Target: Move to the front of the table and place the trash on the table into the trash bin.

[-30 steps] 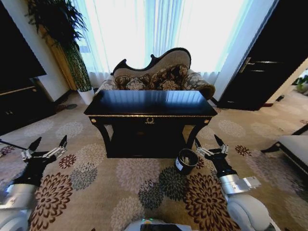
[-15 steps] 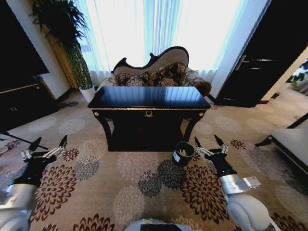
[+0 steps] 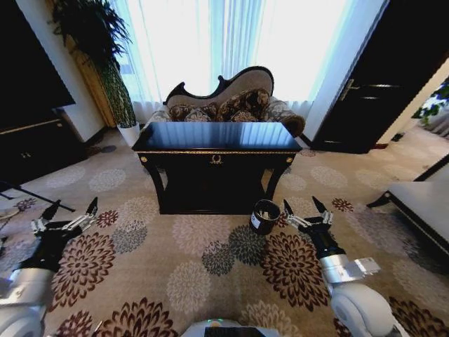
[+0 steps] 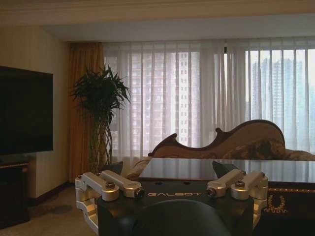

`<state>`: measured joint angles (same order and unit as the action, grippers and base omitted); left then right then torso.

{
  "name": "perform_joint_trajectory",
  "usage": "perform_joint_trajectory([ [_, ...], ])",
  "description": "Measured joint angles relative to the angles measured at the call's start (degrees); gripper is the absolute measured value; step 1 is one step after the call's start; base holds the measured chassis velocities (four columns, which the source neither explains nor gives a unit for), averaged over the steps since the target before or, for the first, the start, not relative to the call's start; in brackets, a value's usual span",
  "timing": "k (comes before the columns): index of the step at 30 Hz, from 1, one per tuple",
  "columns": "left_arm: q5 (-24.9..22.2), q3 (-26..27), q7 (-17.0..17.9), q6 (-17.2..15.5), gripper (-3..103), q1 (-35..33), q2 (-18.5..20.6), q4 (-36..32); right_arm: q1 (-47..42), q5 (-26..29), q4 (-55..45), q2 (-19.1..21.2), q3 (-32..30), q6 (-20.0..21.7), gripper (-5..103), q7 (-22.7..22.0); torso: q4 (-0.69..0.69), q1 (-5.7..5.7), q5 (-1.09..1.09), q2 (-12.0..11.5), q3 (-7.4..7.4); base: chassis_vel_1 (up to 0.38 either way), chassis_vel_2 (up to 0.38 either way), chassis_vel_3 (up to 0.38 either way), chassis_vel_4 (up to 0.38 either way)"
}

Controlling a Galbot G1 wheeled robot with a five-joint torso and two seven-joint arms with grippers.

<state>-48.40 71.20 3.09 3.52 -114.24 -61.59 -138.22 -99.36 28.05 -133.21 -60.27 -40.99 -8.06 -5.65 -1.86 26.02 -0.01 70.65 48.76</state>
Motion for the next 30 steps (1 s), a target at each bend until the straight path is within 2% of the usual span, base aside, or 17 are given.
perform_joint_trajectory([
  [12,0.0,0.0,0.0,0.0,100,0.0,0.0,0.0,-0.1,0.0,0.0,0.0,0.0,0.0,100,0.0,0.00,-0.09,0.00,0.1,-0.04,0.160,-0.149,-0.160,0.159],
  [30,0.0,0.0,0.0,0.0,100,0.0,0.0,0.0,0.0,0.0,0.0,0.0,0.0,0.0,100,0.0,0.00,-0.02,0.00,0.0,-0.01,-0.013,0.010,0.010,-0.011],
])
